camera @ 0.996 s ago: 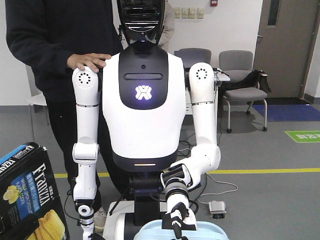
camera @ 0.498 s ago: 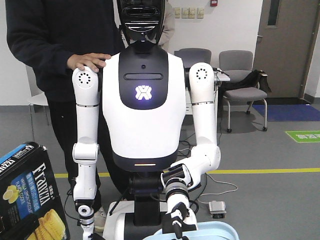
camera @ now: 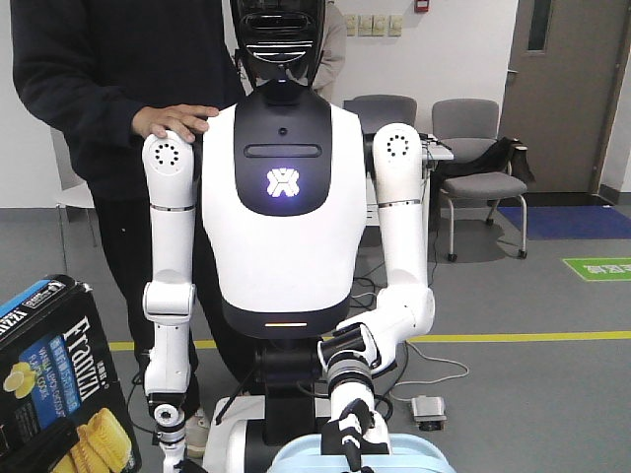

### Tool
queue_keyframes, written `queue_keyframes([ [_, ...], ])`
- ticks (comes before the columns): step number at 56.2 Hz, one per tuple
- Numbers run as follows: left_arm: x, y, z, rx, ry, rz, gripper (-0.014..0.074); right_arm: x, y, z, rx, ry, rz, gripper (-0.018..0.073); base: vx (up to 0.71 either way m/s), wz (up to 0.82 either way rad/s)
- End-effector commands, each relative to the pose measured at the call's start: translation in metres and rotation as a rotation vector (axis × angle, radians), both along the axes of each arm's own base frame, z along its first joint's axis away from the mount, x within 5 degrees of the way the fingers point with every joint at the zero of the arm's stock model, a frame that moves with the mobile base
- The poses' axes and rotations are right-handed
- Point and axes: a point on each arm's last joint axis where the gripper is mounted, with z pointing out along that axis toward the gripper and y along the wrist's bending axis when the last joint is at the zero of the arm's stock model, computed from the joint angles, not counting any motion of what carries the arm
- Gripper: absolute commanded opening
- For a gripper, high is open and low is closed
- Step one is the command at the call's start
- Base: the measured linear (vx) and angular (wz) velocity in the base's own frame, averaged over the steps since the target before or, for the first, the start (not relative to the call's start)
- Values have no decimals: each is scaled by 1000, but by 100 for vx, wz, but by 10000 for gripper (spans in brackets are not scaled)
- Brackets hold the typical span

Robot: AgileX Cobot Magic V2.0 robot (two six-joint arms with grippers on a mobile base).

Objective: Pick snacks and fruit into basket
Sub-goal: 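Open the right gripper to drop the goji bag into the basket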

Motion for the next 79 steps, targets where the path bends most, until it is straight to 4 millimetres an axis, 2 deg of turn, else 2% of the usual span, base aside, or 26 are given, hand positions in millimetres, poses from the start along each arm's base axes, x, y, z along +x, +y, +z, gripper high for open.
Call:
queue_keyframes([
  [1,-1,-1,19,-73,-108,-25,3,7,3,20,5,-127,20,526,0,0],
  [9,-1,-1,19,-70,-109,-28,3,10,-1,23,-11,-173,-19,531,0,0],
  [17,-1,-2,18,-64,-102,-30,3,14,-9,31,31,-259,-139,529,0,0],
  [25,-3,-6,16,-77,-58,-82,3,13,-12,38,114,-283,-195,471,0,0],
  [32,-5,-9,12,-60,-28,-129,3,10,-11,44,175,-253,-173,334,0,0],
  [40,-5,-10,12,-46,-25,-135,3,5,-14,58,281,-249,-171,100,0,0],
  [43,-5,-10,11,-46,-22,-133,3,3,-17,67,343,-260,-187,11,0,0],
  [45,-5,-10,11,-52,-15,-132,3,2,-20,73,393,-267,-201,-17,0,0],
  [57,-4,-10,10,-61,6,-129,3,-11,-38,120,703,-319,-244,-10,0,0],
  [65,-4,-9,10,-60,6,-129,3,-19,-39,170,863,-350,-160,-10,0,0],
  [73,-4,-10,10,-59,6,-129,3,-24,-33,211,863,-395,-10,-10,0,0],
  [79,-4,-10,10,-58,6,-130,3,-25,-30,228,838,-434,51,-9,0,0],
])
